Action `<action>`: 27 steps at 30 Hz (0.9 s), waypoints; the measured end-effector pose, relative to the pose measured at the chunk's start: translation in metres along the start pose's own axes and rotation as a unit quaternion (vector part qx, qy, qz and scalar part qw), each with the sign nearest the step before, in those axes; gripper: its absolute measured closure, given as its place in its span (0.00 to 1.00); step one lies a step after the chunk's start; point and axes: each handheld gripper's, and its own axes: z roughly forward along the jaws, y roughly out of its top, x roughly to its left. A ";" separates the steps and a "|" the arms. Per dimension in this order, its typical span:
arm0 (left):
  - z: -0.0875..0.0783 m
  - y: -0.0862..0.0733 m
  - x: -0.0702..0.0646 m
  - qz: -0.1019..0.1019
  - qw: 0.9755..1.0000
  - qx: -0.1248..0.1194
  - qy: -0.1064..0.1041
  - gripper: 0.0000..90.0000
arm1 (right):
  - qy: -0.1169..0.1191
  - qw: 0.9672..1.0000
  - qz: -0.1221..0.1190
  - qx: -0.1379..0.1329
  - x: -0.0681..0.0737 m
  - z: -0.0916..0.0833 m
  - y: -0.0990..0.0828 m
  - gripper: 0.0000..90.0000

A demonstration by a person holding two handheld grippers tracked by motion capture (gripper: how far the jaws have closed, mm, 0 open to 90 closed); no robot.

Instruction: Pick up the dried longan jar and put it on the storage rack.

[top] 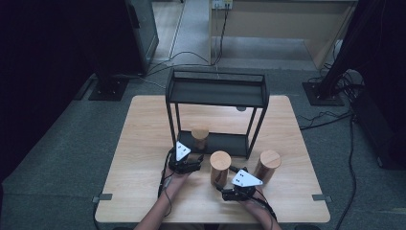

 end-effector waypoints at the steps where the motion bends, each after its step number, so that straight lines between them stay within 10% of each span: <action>1: 0.000 -0.001 0.000 0.001 1.000 0.000 0.000 0.23 | 0.000 1.000 0.000 0.000 0.000 0.000 0.000 0.18; 27: -0.017 -0.019 -0.001 0.004 1.000 -0.001 -0.007 0.23 | 0.001 1.000 0.015 -0.004 -0.003 -0.001 -0.002 0.18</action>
